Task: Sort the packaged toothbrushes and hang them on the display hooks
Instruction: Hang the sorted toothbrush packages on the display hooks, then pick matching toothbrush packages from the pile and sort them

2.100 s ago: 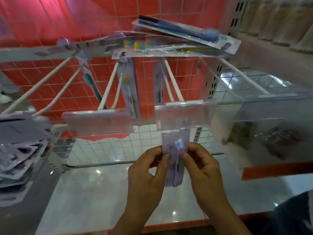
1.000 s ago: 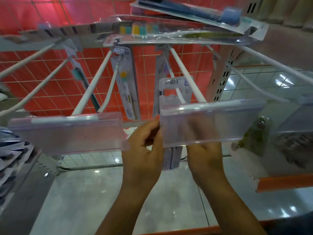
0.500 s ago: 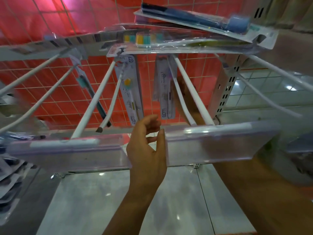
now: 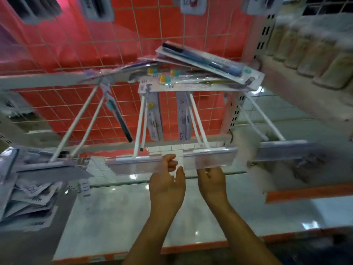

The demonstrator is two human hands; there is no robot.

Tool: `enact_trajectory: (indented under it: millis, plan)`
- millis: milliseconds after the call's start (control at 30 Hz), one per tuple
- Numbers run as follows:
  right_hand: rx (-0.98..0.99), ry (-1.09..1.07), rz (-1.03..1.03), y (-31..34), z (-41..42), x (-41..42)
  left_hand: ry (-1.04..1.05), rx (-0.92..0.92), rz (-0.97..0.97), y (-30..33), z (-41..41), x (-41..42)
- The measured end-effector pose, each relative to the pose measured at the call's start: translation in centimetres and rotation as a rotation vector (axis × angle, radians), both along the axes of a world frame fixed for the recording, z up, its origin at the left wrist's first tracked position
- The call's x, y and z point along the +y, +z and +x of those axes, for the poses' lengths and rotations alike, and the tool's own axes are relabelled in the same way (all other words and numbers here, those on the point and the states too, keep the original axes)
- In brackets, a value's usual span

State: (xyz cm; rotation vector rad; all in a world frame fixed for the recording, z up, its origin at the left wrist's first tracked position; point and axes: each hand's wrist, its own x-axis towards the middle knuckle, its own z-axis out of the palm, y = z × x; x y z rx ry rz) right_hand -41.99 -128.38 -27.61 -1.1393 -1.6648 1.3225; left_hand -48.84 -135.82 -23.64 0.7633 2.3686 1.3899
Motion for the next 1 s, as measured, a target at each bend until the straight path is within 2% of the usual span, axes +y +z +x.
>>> enact_trajectory:
  millis: [133, 333, 533, 833, 1000]
  plan:
    - [-0.082, 0.083, 0.064, 1.9, 2.2, -3.8, -0.071, 0.008, -0.081, 2.3, 1.8, -3.0]
    - [-0.044, 0.159, -0.012, 7.5, 5.0, -8.8, -0.200, -0.042, -0.131, 7.1, 4.6, -7.1]
    - [-0.083, 0.192, 0.016, 12.6, 6.8, -11.8, -0.196, -0.085, -0.127, 11.6, 6.2, -10.1]
    - [0.026, 0.174, 0.156, 20.1, 7.0, -10.9, -0.219, 0.041, -0.028, 18.7, 5.6, -9.7]
    - [0.010, 0.174, 0.203, 22.3, 6.2, -8.6, -0.209, 0.029, 0.039, 20.4, 4.7, -7.7]
